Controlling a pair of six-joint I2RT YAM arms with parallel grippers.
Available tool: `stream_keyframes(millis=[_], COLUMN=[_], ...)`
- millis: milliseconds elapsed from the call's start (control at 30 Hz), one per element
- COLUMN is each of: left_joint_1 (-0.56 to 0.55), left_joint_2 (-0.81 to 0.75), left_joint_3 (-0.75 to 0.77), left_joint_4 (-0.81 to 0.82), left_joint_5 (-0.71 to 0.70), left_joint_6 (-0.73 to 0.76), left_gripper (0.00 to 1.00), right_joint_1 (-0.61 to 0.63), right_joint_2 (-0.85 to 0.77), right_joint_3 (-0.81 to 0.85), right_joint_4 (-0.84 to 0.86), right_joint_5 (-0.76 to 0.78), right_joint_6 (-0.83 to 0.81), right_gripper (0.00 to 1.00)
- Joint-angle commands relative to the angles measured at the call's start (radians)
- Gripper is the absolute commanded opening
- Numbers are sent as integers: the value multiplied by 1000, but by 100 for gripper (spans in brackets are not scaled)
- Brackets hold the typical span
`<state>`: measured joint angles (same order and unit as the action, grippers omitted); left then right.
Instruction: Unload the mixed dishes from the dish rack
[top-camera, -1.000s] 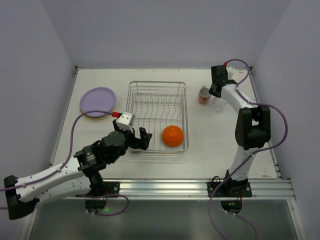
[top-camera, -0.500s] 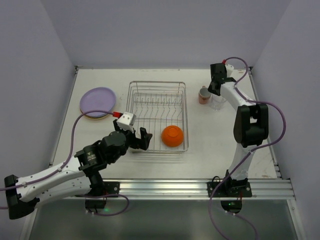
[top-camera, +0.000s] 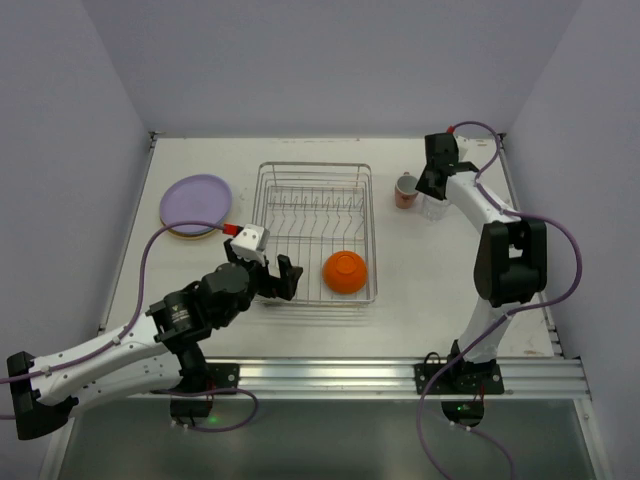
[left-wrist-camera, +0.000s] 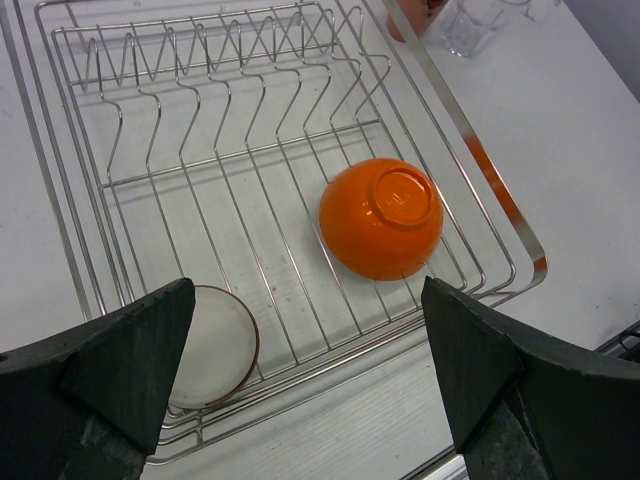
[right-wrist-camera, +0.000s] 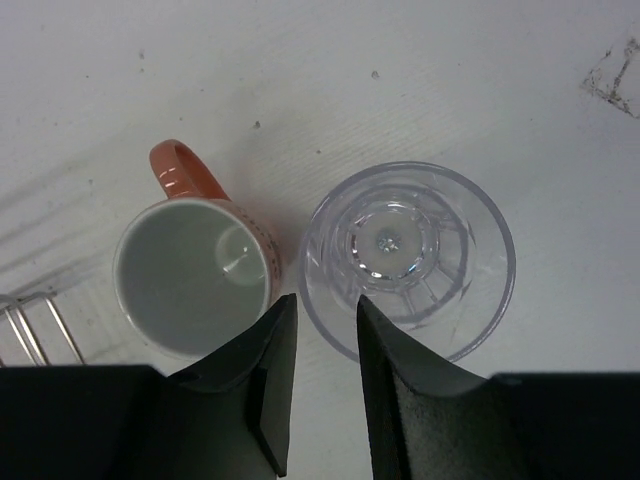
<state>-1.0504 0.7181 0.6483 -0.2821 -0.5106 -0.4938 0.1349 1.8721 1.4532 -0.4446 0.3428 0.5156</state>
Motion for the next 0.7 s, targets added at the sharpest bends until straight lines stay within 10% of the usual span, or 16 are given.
stream_keyframes(millis=[0,667], left_joint_1=[-5,-5], left_joint_2=[9,168], left_joint_3=[47,183], left_joint_4=[-14,-144], left_joint_5=[-26,-86], left_joint_6=[18,21], left_gripper=[100,100], right_joint_1=[-4,-4], right_joint_2=[-137,-640], right_joint_3=[-20,-280], right_joint_4=[7,50], right_joint_5=[-28,-146], right_joint_6=[8,-17], right_gripper=[33,33])
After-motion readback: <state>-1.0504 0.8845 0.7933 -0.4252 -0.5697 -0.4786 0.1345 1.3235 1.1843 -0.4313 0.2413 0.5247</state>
